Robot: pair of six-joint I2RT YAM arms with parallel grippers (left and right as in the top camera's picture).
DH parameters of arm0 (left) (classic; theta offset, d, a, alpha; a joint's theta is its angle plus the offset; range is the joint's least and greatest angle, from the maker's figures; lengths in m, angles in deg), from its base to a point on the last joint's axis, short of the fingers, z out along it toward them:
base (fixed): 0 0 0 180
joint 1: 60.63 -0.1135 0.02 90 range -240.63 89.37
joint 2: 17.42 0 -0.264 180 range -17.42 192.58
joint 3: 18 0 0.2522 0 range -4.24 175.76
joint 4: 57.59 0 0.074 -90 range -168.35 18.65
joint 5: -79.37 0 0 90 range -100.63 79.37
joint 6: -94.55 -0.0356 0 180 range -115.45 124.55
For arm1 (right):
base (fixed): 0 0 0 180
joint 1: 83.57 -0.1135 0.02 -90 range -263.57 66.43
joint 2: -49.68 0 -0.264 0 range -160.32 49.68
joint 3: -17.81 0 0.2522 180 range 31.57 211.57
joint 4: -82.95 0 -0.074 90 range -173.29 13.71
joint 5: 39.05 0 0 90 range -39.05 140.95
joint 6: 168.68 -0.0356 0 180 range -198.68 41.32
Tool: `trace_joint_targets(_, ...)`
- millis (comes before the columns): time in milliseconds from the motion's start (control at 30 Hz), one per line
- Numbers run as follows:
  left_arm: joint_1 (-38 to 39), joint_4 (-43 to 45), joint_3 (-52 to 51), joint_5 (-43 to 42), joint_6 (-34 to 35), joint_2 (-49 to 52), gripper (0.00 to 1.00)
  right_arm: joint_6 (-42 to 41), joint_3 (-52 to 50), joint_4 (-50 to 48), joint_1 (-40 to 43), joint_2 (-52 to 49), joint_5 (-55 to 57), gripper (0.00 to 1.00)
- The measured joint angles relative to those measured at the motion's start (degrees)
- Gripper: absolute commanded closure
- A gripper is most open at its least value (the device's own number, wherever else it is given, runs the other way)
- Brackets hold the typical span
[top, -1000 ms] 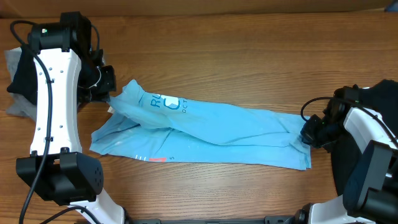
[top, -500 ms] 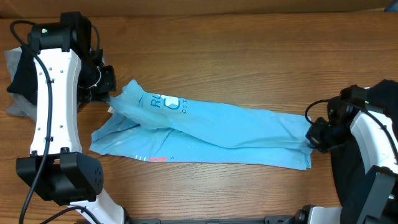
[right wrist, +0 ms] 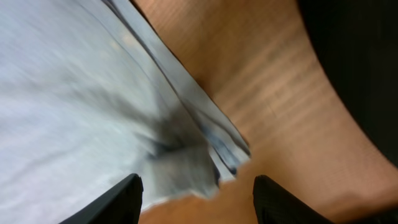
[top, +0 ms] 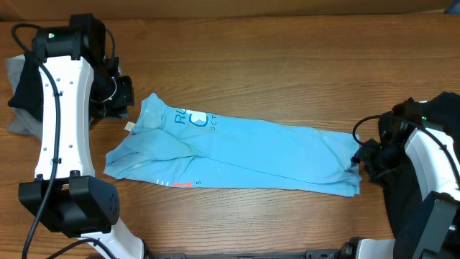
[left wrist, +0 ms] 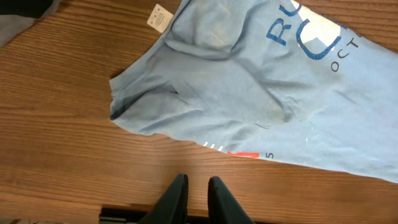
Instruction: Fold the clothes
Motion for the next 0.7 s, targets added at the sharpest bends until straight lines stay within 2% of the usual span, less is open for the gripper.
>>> trace_joint_targets(167,0.0,-0.09,0.0,0.0,0.0,0.0,0.76,0.96,0.0,-2.62,0.0,0.0,-2.78,0.42)
trace_joint_targets(200,0.0,-0.09,0.0,0.0,-0.07,-0.02,0.74,1.18,0.0,-2.54,0.0,0.0,-3.19,0.46)
trace_joint_targets(333,0.0,-0.02,0.0,-0.31,-0.02,0.0,0.72,1.14,-0.02,-0.83,0.0,0.0,-3.89,0.51)
trace_joint_targets(467,0.0,0.57,-0.02,-2.05,-0.94,0.0,0.69,0.11,-1.88,-3.91,0.0,0.0,-3.76,0.55)
trace_joint_targets(500,0.0,0.85,-0.02,-2.56,-1.51,0.0,0.63,-0.13,-3.02,-5.46,0.0,0.0,-3.74,0.57)
trace_joint_targets(533,0.02,1.03,-0.02,-3.23,-2.38,0.0,0.57,-0.39,-4.09,-6.45,0.0,0.0,-3.76,0.61)
trace_joint_targets(567,0.11,1.11,-0.02,-3.91,-3.17,0.0,0.54,-0.72,-5.16,-7.17,0.0,0.0,-3.76,0.68)
trace_joint_targets(600,0.15,1.09,-0.02,-4.74,-3.93,0.0,0.52,-1.6,-6.43,-7.61,0.0,0.0,-3.78,0.8)
trace_joint_targets(633,0.42,1.09,-0.02,-5.29,-4.66,-0.02,0.51,-1.46,-7.13,-7.76,0.0,-0.02,-3.72,0.86)
trace_joint_targets(700,0.87,1.03,-0.04,-6.34,-5.99,0.0,0.51,-2.1,-8.17,-6.93,0.0,-0.02,-3.74,0.9)
